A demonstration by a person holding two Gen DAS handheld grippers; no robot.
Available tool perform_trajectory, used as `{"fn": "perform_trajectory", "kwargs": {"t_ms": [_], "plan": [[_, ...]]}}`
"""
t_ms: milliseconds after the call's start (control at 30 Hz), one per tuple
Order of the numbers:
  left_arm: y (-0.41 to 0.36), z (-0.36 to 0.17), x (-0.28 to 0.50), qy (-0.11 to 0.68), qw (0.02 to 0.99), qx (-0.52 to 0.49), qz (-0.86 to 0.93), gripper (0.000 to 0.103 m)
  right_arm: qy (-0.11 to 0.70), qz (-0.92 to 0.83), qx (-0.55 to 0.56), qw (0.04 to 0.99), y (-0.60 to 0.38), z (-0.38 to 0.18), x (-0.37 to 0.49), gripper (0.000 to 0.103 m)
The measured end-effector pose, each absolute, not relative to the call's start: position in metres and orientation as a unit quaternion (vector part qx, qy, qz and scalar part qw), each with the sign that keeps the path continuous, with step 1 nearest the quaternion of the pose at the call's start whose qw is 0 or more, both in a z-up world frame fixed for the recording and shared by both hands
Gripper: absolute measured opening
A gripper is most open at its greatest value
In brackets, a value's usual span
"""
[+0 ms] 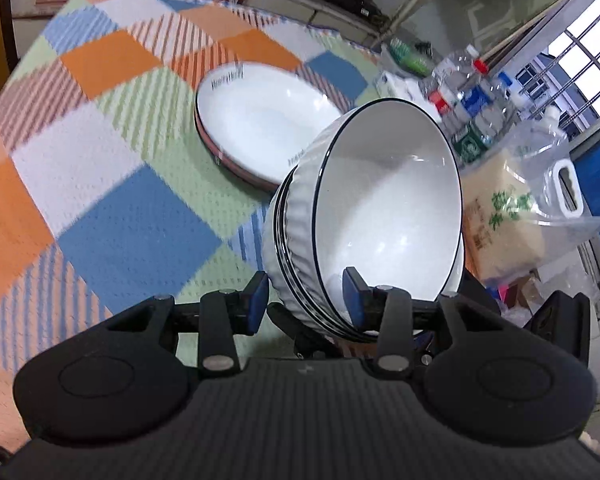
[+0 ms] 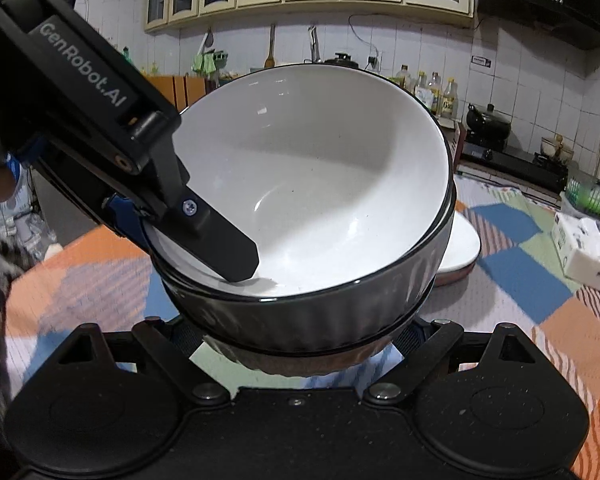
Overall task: Organize plates and bowls
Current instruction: 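Lift and carry the bowl stack over the plate stack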
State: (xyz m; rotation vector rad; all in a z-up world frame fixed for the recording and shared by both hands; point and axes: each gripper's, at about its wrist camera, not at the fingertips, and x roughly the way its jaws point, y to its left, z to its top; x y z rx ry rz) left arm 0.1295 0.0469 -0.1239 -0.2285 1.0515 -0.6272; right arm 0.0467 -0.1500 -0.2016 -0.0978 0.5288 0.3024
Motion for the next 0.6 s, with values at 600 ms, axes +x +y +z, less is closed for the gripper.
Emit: {"fn": "perform_trajectory", "kwargs": {"t_ms": [600], "plan": [[0.043, -0.083, 0.213, 0.452, 0.843, -0.063, -0.282, 0.038, 0.226, 0.148, -0.042, 0.962, -0.149, -0.177, 0.130, 0.095]]}}
